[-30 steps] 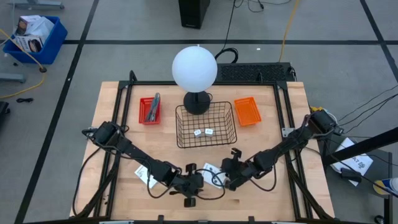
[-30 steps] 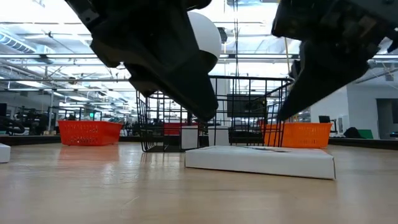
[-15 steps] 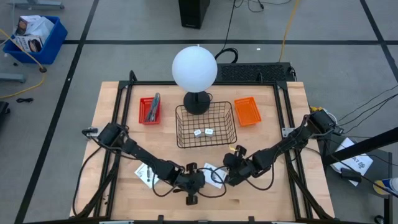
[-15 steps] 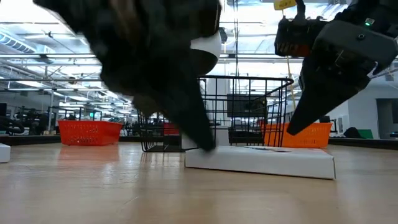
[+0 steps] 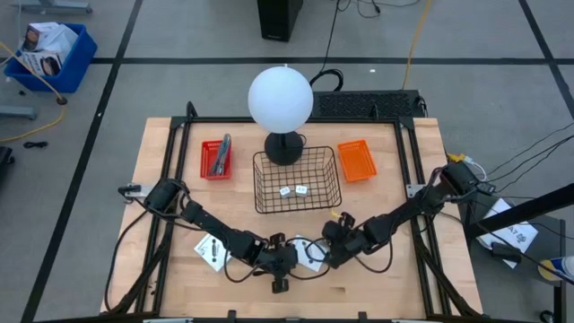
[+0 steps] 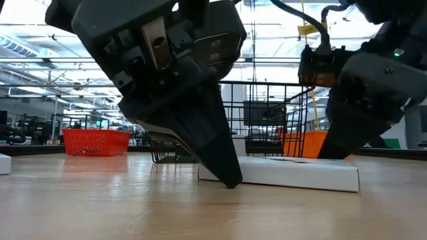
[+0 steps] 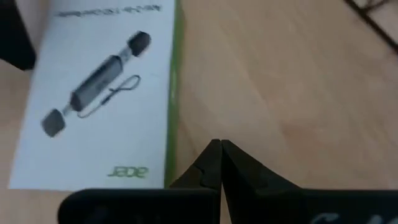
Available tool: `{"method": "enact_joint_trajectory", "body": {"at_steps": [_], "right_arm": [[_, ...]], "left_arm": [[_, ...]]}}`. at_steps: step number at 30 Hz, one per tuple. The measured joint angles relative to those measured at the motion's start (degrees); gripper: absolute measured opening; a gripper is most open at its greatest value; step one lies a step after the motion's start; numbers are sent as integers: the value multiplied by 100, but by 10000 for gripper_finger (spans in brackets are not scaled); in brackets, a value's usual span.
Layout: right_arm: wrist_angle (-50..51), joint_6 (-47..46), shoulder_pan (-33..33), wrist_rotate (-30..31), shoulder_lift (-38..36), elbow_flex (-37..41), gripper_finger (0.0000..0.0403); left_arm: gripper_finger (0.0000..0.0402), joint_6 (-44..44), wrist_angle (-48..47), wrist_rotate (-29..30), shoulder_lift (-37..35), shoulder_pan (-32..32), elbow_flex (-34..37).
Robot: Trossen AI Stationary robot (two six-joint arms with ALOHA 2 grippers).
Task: Pick and place items into bin
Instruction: Put the right card reader box into the orange bin
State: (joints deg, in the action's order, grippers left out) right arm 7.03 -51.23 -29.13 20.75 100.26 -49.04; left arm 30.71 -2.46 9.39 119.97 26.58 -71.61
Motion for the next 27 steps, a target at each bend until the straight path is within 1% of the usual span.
{"method": "enact_joint_trajectory", "body": {"at_steps": [2, 5, 8, 12, 19, 21, 24, 27], "right_arm": [[-558, 111, 16, -173, 1, 142, 1], [-1315, 345, 18, -490, 29, 263, 1], [-1720, 558, 14, -739, 36, 355, 1], [-1917, 733, 11, -755, 40, 369, 1], [-2308, 1124, -11, -764, 44, 374, 0], [-2420, 1165, -18, -905, 44, 374, 0], [-2434, 1168, -24, -949, 44, 374, 0], [-2475, 1241, -24, -1011, 42, 374, 0]], "left_arm": [[5, 67, -22, 46, 1, -4, 0], [13, 93, -19, 76, 5, -12, 0], [18, 95, -45, 80, 4, -13, 0], [5, 97, -69, 66, 1, -5, 0], [23, 142, -95, 5, -3, 18, 4], [20, 137, -106, -2, -3, 33, 4], [7, 137, -107, -5, -3, 34, 4], [8, 137, -104, 1, -3, 34, 4]]}}
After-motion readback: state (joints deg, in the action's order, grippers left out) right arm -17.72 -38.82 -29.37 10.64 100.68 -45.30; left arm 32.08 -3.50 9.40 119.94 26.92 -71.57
